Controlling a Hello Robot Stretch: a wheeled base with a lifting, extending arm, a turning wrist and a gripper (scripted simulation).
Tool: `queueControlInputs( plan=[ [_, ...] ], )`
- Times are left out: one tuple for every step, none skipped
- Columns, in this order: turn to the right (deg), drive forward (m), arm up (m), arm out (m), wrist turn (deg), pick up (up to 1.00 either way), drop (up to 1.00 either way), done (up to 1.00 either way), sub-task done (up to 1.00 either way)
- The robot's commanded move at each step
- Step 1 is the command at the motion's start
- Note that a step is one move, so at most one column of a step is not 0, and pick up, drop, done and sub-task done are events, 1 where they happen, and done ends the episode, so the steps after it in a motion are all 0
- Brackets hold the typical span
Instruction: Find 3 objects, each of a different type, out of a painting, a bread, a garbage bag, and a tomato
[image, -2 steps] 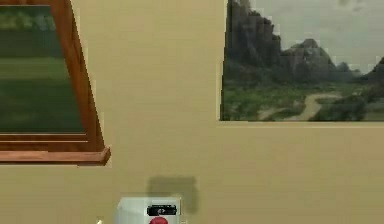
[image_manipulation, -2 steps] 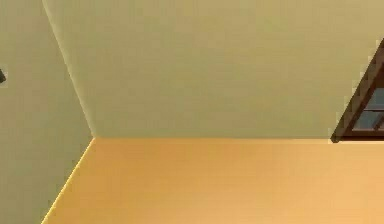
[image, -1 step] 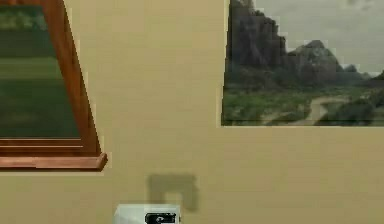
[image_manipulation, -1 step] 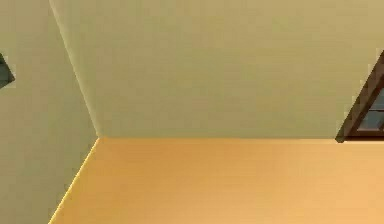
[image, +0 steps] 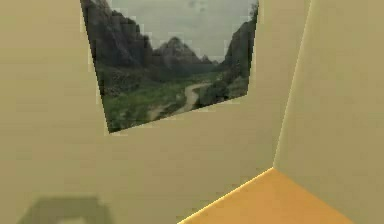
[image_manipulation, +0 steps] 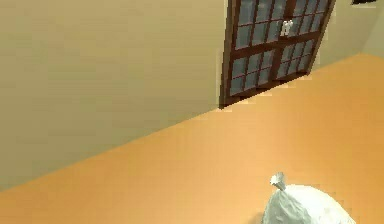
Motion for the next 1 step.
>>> queueControlInputs(
  plan=[
    [0.0,0.0,0.0,0.0,0.0,0.0,0.0,0.0,1.0]
  ],
)
